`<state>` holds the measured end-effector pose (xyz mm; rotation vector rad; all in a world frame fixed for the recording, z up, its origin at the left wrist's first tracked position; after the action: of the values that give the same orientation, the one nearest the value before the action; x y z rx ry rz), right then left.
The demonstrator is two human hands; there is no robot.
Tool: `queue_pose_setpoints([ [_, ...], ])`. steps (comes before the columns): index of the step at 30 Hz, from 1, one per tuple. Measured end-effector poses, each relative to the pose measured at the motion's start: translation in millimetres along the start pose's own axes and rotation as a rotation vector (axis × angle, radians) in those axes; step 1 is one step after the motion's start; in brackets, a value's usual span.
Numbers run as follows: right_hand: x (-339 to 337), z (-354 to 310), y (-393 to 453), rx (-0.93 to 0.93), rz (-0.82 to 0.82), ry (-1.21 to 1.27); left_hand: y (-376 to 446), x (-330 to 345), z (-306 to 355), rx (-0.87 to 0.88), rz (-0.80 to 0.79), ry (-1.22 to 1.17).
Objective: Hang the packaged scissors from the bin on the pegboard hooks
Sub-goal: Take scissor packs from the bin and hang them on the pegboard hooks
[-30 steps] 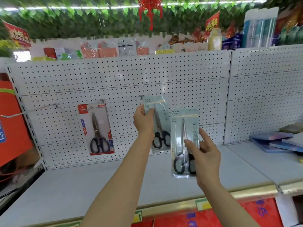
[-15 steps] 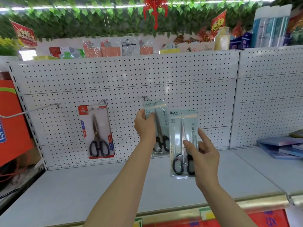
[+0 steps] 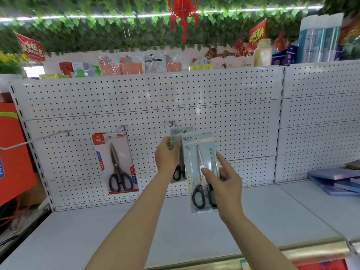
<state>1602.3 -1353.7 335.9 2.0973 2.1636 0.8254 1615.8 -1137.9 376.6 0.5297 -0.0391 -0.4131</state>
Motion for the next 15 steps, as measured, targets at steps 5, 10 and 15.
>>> queue_pose_setpoints([
  [5, 26, 2, 14, 0.001, -0.027, 0.026, -2, -28, 33, 0.215, 0.052, -0.160],
  [10, 37, 15, 23, 0.027, -0.004, 0.040, -12, -25, 57, 0.512, -0.133, 0.012],
  [15, 42, 31, 29, 0.073, 0.002, 0.080, -11, -20, 54, 0.586, -0.148, 0.130],
])
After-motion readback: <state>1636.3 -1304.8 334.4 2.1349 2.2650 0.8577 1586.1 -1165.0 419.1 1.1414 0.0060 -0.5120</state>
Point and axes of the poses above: each hand's wrist, its own y-axis towards the middle knuckle, its own x-axis out of the palm, z = x × y, the point moved 7 cm from there along y, towards the middle knuckle, and after that the axes turned 11 degrees about z, right-handed, at the moved point
